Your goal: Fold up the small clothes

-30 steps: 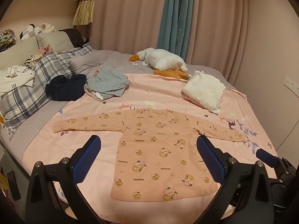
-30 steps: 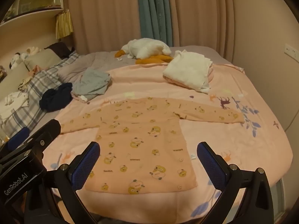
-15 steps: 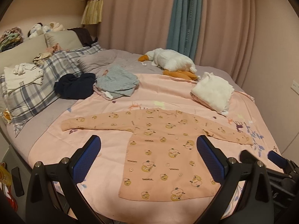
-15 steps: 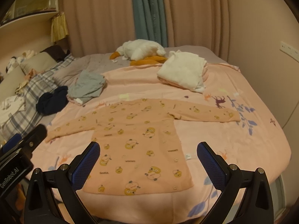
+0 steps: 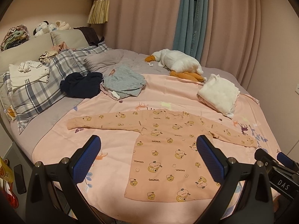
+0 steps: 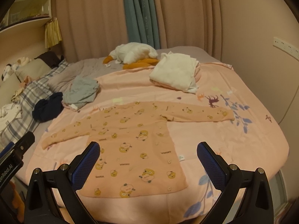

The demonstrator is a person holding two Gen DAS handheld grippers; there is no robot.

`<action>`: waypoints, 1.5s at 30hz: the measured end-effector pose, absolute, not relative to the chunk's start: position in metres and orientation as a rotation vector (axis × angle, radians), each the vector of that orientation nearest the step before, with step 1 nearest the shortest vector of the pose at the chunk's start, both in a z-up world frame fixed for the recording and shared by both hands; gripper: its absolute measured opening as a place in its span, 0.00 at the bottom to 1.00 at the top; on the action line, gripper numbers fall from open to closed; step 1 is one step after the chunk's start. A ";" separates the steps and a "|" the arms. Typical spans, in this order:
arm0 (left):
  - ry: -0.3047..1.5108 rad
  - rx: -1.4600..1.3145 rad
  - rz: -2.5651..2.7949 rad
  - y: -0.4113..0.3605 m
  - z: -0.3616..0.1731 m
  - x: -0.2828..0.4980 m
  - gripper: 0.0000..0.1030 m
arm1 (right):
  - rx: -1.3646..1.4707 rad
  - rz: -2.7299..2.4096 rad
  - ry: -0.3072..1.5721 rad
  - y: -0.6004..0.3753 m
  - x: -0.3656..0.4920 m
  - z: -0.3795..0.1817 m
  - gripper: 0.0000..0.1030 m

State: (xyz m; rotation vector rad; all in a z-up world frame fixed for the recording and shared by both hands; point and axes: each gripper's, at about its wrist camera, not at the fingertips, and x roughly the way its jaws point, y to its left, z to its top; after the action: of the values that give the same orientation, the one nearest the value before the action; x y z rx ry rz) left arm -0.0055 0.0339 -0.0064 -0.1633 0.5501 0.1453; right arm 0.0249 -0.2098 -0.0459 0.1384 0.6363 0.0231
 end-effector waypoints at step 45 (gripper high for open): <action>0.580 -0.172 0.179 0.039 -0.011 -0.001 0.99 | 0.150 -0.016 0.631 -0.221 0.030 -0.045 1.00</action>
State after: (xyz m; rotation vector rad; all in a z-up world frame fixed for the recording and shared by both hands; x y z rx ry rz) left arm -0.0005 0.0386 -0.0113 -0.1716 0.5802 0.1794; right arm 0.0298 -0.2215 -0.0453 0.1495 0.6311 -0.0163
